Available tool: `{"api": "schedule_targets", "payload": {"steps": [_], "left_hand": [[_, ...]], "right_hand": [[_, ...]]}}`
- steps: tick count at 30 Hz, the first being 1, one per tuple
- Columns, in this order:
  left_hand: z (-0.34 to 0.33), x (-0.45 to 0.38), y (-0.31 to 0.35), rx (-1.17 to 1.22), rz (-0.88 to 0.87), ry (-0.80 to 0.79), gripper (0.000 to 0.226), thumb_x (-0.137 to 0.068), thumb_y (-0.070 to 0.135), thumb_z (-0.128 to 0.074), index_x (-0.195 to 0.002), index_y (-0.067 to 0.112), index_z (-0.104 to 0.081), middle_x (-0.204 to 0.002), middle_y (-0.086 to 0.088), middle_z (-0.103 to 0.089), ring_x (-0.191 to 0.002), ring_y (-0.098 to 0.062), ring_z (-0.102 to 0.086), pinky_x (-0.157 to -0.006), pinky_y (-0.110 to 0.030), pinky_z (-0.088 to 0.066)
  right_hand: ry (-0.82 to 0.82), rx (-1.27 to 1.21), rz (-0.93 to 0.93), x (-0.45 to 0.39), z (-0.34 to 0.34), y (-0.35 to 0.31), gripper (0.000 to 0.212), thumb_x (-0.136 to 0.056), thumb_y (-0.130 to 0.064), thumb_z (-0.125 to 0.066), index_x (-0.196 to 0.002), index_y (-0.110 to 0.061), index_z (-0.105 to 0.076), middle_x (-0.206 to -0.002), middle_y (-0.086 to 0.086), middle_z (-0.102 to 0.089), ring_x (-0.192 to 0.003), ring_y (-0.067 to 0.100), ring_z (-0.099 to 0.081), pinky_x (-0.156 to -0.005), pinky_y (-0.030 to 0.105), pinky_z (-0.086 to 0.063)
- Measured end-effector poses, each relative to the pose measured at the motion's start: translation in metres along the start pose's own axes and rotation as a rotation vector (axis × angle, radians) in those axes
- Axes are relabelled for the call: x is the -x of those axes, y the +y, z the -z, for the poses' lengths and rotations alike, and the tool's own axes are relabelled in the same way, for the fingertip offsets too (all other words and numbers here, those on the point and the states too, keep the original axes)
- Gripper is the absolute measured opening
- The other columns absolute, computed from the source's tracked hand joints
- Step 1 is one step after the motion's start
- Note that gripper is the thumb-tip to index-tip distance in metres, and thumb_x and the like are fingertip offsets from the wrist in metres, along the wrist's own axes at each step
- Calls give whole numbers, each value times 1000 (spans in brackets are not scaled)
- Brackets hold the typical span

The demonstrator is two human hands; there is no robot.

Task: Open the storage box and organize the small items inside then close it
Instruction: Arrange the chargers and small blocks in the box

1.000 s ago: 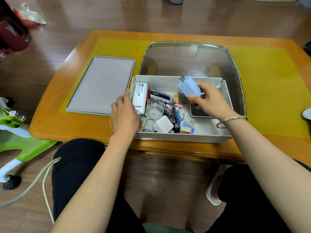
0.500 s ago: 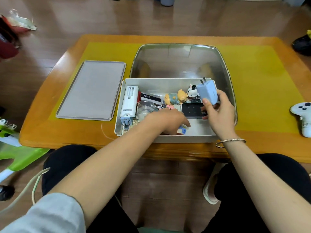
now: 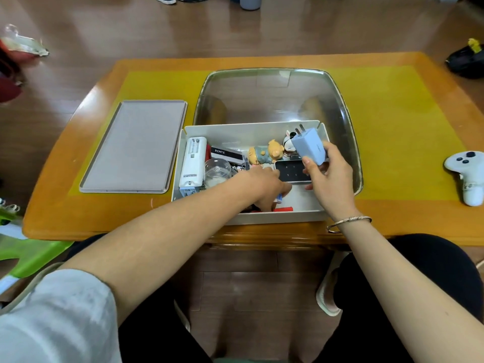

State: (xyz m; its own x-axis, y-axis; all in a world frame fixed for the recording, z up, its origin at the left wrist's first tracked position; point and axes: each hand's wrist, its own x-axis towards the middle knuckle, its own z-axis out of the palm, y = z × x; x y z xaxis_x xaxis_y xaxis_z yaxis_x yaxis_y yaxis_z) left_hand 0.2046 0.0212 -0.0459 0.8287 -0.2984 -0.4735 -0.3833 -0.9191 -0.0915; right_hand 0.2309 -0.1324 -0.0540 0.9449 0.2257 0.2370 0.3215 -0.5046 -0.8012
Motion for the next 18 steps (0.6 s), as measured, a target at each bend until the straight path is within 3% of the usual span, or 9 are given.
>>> {"api": "schedule_targets", "payload": {"steps": [6, 11, 18], "left_hand": [[-5, 2, 8, -97, 6, 111, 43, -92, 29, -54, -133, 26, -41, -113, -16, -50, -96, -31, -55, -69, -36, -36], [-12, 4, 9, -66, 21, 207, 35, -96, 27, -48, -130, 23, -43, -111, -17, -50, -95, -32, -55, -71, -36, -34], [-22, 10, 5, 105, 37, 373, 39, -90, 26, -57, -127, 20, -44, -109, -15, -49, -99, -30, -50, -80, -37, -37]], "right_hand": [[3, 10, -1, 1, 0, -2, 39, -91, -26, -58, -127, -16, -46, -116, 4, -57, -100, 24, -60, -73, 49, -55], [2, 12, 4, 1, 0, -1, 39, -92, -27, -58, -127, -17, -45, -118, 4, -56, -101, 24, -59, -75, 48, -55], [14, 9, 25, 2, 0, 0, 37, -91, -27, -58, -125, -17, -47, -115, 3, -58, -99, 23, -60, -74, 48, -55]]}}
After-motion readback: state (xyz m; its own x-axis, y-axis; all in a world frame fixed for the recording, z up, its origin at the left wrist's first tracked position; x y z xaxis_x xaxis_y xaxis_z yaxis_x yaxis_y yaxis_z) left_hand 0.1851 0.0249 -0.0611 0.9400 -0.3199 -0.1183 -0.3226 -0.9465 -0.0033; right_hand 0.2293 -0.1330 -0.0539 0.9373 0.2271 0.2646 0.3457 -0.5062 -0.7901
